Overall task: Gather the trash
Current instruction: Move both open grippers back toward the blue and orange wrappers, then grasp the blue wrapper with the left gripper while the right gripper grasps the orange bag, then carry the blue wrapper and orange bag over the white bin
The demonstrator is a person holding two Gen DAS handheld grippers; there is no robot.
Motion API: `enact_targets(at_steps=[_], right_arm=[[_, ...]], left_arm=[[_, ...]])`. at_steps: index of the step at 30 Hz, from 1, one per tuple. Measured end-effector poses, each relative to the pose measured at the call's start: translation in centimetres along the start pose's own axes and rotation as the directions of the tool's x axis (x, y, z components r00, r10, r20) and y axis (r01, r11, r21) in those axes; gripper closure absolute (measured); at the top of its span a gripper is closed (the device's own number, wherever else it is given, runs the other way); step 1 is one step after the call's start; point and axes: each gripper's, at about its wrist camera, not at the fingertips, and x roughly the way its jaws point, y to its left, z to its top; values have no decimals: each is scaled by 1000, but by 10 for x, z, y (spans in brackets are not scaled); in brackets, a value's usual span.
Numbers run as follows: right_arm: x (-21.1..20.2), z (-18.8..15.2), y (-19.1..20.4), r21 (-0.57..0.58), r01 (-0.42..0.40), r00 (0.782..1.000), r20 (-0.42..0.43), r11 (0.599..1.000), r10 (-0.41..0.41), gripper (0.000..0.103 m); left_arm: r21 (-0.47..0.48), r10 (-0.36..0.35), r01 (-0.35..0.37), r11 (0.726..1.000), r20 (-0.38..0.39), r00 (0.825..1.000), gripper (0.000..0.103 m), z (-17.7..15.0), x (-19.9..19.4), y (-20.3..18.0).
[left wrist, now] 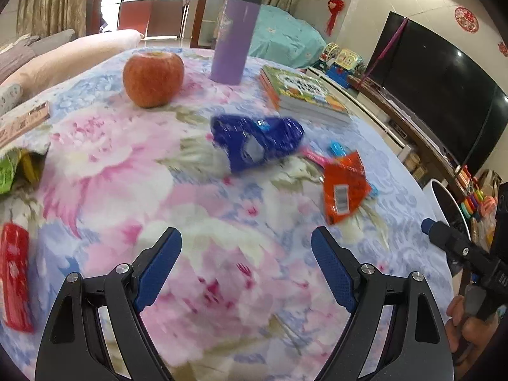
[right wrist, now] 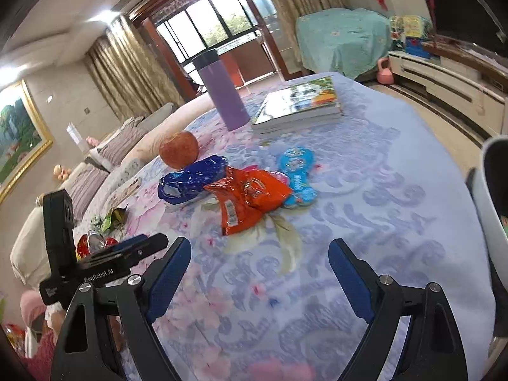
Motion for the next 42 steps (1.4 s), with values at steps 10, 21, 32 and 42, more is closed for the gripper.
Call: enact_targets(at_steps=[10, 21, 32, 42], right_arm=[[44, 20, 22, -94, -15, 1000, -14, 995, 13, 17], [85, 30, 22, -146, -15, 997, -82, 989, 3, 83], [45, 18, 5, -41, -71, 997, -35, 997, 70, 95], [-12, 6, -19, 28, -50, 998, 38, 998, 49, 95]], left_arm=[[56, -19, 18, 998, 22, 1000, 17, 36, 18, 9], [94, -75, 77, 993, -26, 997, 57, 53, 53, 3], [100, -87, 84, 991, 24, 996, 73, 39, 25, -9], [92, -160, 156, 983, 39, 986, 73, 12, -10, -42]])
